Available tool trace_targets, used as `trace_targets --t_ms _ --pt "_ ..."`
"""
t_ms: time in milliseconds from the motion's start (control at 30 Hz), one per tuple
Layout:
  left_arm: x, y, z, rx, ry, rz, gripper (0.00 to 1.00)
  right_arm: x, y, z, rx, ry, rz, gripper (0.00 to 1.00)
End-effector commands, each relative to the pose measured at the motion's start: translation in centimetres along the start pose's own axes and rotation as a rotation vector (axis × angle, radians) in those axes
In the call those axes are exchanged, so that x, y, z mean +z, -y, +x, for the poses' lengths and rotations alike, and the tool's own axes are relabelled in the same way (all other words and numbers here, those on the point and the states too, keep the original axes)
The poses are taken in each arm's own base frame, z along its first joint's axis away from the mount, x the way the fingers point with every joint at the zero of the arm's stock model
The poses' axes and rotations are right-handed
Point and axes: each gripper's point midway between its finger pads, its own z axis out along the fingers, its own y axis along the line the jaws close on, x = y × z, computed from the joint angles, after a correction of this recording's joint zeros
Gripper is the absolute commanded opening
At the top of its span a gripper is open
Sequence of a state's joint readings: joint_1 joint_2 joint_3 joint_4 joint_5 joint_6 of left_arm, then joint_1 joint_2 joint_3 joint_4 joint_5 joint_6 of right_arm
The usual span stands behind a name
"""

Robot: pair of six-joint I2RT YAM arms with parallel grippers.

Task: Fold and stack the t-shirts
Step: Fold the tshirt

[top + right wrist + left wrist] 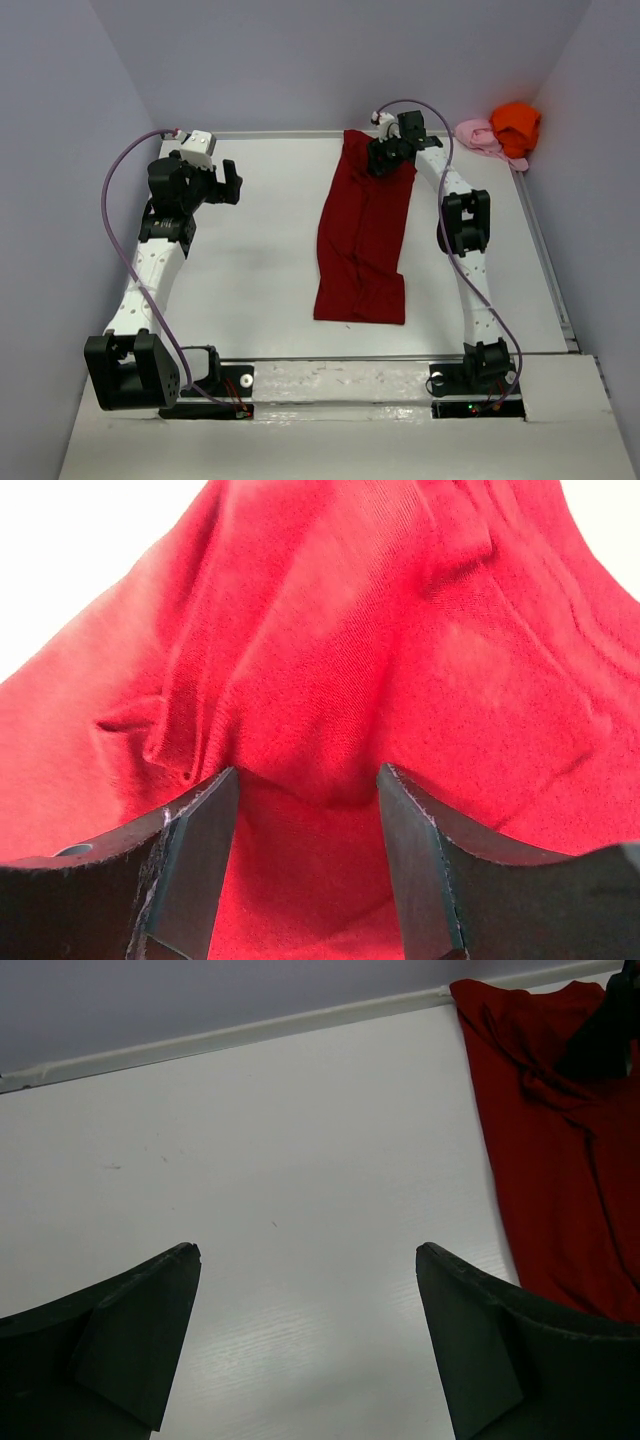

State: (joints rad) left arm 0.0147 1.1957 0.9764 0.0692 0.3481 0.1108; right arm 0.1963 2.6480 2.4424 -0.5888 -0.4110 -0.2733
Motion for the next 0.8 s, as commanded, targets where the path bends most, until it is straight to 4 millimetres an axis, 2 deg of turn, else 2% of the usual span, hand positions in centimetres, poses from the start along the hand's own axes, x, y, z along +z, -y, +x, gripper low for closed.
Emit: trace_targets --t_ms 0,33,100,133,167,200,333,433,500,533,567,600,633,667,700,733,767 --pt "-1.1 0.5 -3.3 0.025 0.087 0.016 0.99 -0.9 -1.0 -6.3 -0.073 0.199 -0.063 0.64" --pt "-1.1 0.5 -3.3 0.027 0.087 0.019 0.99 -0.9 -1.5 -7.6 -0.097 0.228 -0.061 0.64" --pt "-1.0 0.5 -3.2 0.026 0.084 0.022 0.99 -0.1 -0.7 -7.6 -0.126 0.244 -0.036 0.65" --pt "-0.9 0.5 -3.1 0.027 0.081 0.023 0.99 0.4 -1.0 -7.7 -0.160 0.246 -0.029 0.65" --pt "-0.9 0.5 -3.1 0.028 0.081 0.023 0.99 0.2 -0.7 -8.3 -0.178 0.262 -0.015 0.65" --pt "-0.9 0.5 -3.1 0.029 0.080 0.022 0.99 1.0 -0.4 -7.8 -0.184 0.258 -0.010 0.65" --pt "-0.8 0.4 -2.9 0.035 0.075 0.017 0.99 0.8 0.3 -9.3 -0.197 0.298 0.030 0.65" --pt "-0.7 0.1 -2.7 0.035 0.069 0.005 0.99 -0.9 -0.4 -10.4 -0.186 0.299 0.017 0.64" --pt "-0.7 0.0 -2.7 0.040 0.070 0.003 0.99 -3.2 -1.2 -12.0 -0.183 0.314 0.007 0.64" --pt "-0.7 0.0 -2.7 0.040 0.070 0.003 0.99 -3.1 -1.6 -10.8 -0.169 0.273 -0.009 0.64" --pt "-0.7 0.1 -2.7 0.040 0.072 0.005 0.99 -5.2 -2.2 -12.3 -0.179 0.294 -0.009 0.64" --pt "-0.6 0.1 -2.5 0.038 0.069 0.008 0.99 -5.9 -2.6 -12.2 -0.177 0.287 -0.018 0.64" --pt "-0.6 0.2 -2.6 0.036 0.069 0.011 0.99 -5.3 -3.6 -10.5 -0.180 0.242 -0.046 0.64" --pt "-0.6 0.2 -2.6 0.037 0.071 0.013 0.99 -5.8 -3.9 -10.3 -0.183 0.235 -0.050 0.63" --pt "-0.6 0.3 -2.6 0.035 0.071 0.016 0.99 -7.5 -4.4 -11.4 -0.194 0.256 -0.051 0.63" --pt "-0.7 0.3 -2.7 0.036 0.074 0.017 0.99 -7.8 -4.7 -11.0 -0.198 0.249 -0.059 0.64" --pt "-0.7 0.3 -2.7 0.038 0.074 0.019 0.99 -7.3 -4.9 -9.3 -0.177 0.209 -0.070 0.64"
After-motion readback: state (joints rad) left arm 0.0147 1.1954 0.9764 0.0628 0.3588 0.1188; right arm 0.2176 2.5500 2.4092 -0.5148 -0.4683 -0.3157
